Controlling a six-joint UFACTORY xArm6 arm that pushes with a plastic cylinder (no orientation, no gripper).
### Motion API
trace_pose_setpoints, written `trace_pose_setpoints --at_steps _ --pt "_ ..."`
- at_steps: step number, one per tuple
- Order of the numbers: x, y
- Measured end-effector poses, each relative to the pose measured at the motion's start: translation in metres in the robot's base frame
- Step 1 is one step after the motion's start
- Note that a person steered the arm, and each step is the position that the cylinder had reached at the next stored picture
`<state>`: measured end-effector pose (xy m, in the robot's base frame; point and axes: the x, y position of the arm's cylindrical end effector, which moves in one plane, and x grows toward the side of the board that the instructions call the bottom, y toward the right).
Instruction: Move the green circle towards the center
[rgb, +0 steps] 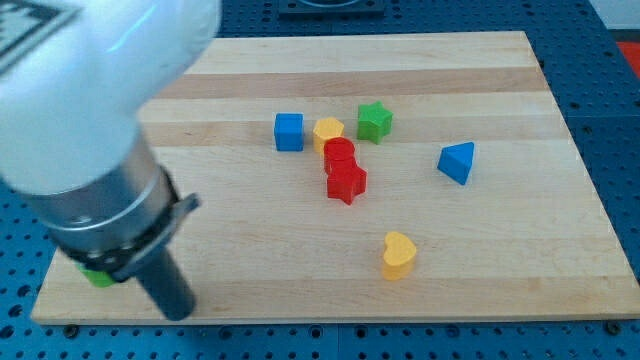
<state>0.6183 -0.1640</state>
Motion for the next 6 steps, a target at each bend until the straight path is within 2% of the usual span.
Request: trace_pose_setpoints --at_steps 1,2,4,6 --pt "-0.001 -0.089" --pt "-0.012 -0.121" --pt "-0.04 -0.045" --pt "-0.085 -0.027"
